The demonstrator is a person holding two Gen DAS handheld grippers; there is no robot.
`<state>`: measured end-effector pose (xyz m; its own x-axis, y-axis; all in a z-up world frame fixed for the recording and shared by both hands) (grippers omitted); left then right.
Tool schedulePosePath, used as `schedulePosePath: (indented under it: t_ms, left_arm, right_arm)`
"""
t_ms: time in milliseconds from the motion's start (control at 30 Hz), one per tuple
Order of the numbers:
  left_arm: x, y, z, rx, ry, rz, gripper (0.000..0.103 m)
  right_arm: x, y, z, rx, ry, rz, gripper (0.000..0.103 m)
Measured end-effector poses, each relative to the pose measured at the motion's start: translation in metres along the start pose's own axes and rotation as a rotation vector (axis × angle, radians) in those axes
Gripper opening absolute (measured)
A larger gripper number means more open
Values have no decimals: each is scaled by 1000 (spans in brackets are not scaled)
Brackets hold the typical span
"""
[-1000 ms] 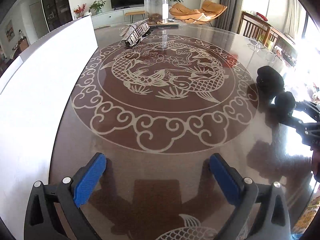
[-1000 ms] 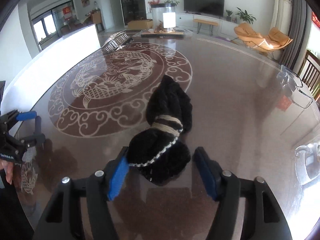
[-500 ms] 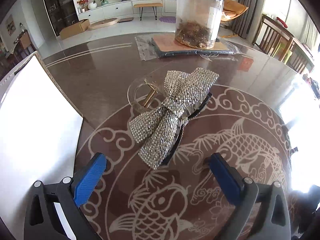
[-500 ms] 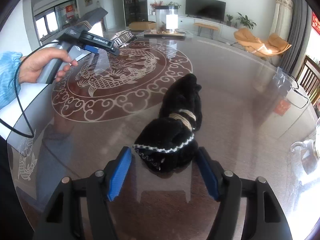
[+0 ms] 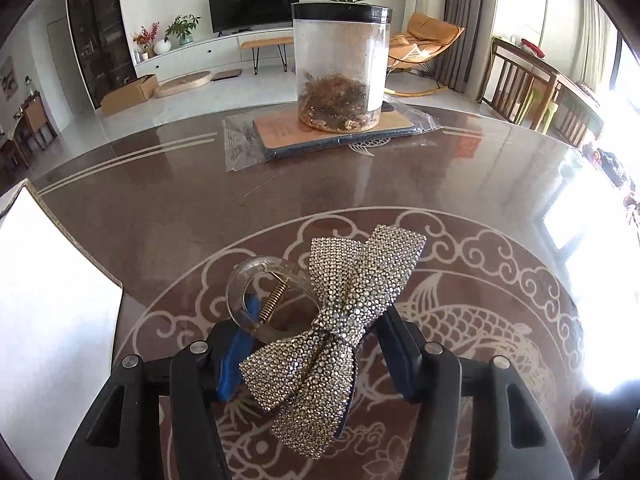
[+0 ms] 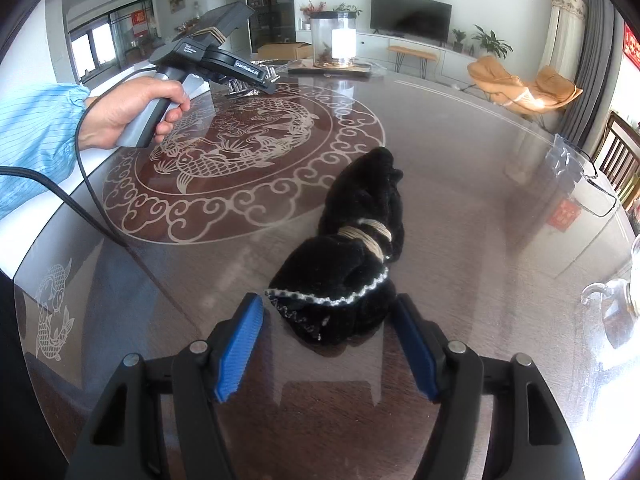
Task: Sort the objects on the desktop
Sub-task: 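Grasp the rhinestone bow clip with the left gripper while the right holds the black accessory, then open both grippers, setting the bow clip and black accessory on the table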
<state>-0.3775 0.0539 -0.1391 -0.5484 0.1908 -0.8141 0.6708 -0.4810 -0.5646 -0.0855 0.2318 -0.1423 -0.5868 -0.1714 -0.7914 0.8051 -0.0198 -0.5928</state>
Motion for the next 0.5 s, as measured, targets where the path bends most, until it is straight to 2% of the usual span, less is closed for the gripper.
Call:
schedulePosePath:
  t_ms: [133,333,500]
  left_arm:
    - [-47,59,-36,-7,-17,-6,58]
    - [-125,158,-87,-91,-75,-8,58]
    - [-159,202,-116,-136,-84,-13,58]
  right_arm:
    - [0,0,0,0,1,0,68]
    - [0,-1,0,-1,1,0,68]
    - [-1,1,6,-32,-2,-4,68]
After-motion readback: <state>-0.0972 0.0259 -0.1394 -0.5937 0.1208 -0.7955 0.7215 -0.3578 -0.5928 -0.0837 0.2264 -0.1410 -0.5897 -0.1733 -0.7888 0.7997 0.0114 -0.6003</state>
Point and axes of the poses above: each gripper's, at about its wrist camera, not at the fingertips, and x roughly the way its jaws point, z to its left, y to its underside, the point moved 4 cm from there along x, roughly the way its jaws point, and after that the axes turned 14 degrees about x, right-handed, at the moved point
